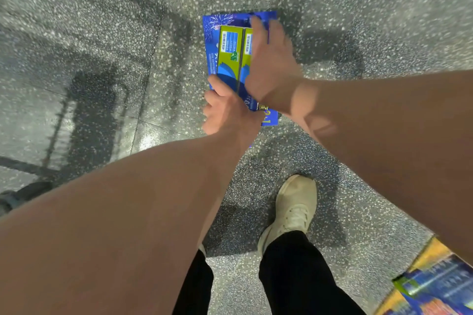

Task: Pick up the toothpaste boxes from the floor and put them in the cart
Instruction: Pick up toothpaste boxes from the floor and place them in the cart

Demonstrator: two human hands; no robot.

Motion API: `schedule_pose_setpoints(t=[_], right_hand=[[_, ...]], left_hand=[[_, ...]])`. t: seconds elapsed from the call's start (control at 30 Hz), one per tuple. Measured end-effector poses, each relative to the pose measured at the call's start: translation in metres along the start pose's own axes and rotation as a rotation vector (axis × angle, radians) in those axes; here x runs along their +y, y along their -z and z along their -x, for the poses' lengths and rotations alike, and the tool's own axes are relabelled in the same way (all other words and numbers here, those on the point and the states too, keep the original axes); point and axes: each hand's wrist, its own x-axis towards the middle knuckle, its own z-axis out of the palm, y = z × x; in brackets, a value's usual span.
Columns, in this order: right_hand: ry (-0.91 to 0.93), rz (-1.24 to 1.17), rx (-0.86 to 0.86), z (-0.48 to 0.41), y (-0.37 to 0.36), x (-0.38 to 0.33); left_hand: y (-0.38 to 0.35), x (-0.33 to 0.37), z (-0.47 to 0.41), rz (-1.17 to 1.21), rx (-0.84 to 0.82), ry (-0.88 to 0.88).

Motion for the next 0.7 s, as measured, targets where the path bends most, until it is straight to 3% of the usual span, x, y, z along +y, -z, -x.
schedule_pose_setpoints(t=[0.13, 0.23, 0.43, 0.53, 0.7], right_hand=[[0.424, 0.553, -0.116, 0.011, -0.001, 0.005], [0.557, 0.745, -0.159, 0.025, 0.005, 0.005], [0.64, 0.885, -0.087, 0.063, 0.061, -0.023], [0.71, 0.877, -0.067, 0.089, 0.104, -0.053], [0.608, 0.752, -0.044, 0.154, 0.222, -0.122]], left_hand=[[0.008, -0.009, 0.002, -0.067, -0.009, -0.029], [0.028, -0.023, 0.013, -0.205, -0.034, -0.134], [0.112, -0.032, 0.057, -0.302, -0.146, -0.406], [0.17, -0.032, 0.087, -0.418, -0.126, -0.515], [0.288, -0.015, 0.16, -0.587, -0.012, -0.642]])
